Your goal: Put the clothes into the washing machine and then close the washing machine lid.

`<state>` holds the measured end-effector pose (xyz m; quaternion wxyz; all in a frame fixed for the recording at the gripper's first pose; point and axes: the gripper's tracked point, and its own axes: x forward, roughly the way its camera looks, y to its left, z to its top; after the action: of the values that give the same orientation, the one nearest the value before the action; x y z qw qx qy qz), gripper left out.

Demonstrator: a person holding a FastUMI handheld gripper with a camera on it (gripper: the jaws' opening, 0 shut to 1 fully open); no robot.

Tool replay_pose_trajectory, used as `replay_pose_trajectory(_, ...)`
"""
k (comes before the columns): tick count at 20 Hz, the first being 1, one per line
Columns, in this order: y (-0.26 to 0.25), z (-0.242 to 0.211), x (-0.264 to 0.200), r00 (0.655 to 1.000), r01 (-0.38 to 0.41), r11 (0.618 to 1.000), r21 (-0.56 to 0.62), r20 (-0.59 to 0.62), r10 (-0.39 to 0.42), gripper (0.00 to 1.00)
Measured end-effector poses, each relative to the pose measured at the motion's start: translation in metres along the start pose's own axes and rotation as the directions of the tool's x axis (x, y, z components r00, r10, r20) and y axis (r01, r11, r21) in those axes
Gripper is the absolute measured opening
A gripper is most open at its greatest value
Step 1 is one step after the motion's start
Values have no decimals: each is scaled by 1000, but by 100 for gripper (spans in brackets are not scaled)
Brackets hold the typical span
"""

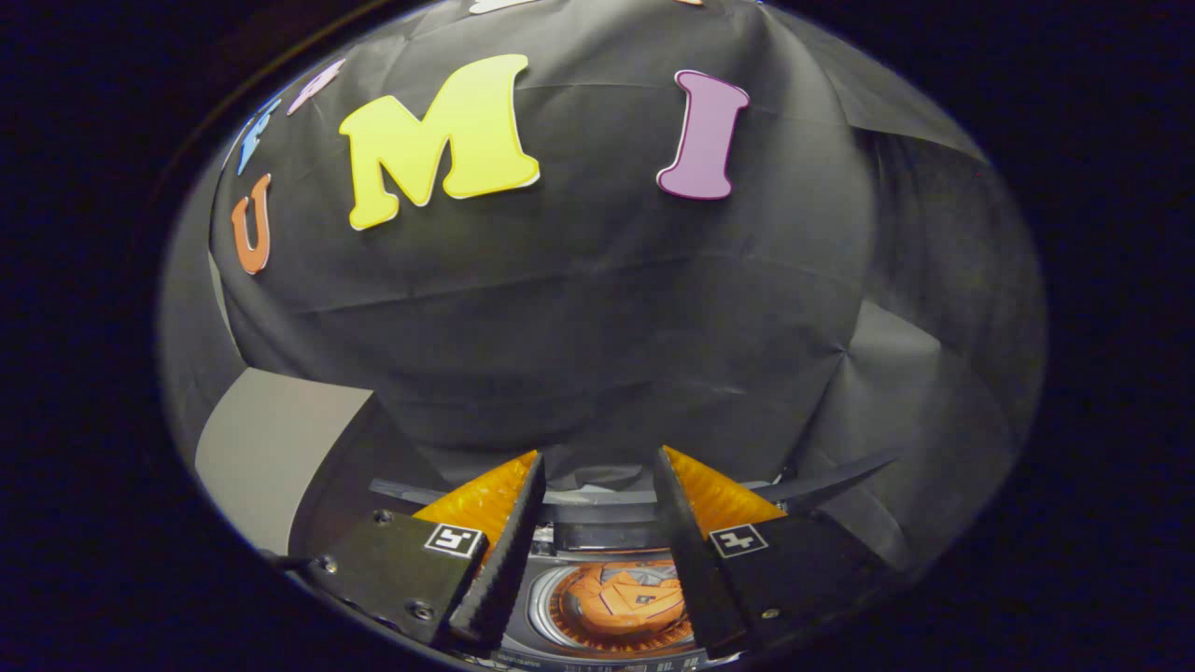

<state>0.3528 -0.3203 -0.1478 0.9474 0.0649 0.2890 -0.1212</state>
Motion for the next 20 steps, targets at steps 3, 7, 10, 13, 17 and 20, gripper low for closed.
replay_pose_trajectory(3, 0, -17, -21, 1000, 15, 1000, -18, -3, -16, 74)
replay_pose_trajectory(7, -2, -41, -40, 999, 26, 1000, -2, -22, -26, 75)
replay_pose_trajectory(10, -4, -65, -55, 998, 47, 999, -8, -50, -47, 74)
replay_pose_trajectory(13, -4, -91, -65, 993, 63, 998, -2, -105, -63, 75)
replay_pose_trajectory(17, 3, -126, -81, 984, 65, 998, -25, -162, -69, 75)
replay_pose_trajectory(20, 11, -138, -97, 984, 71, 997, -32, -164, -76, 75)
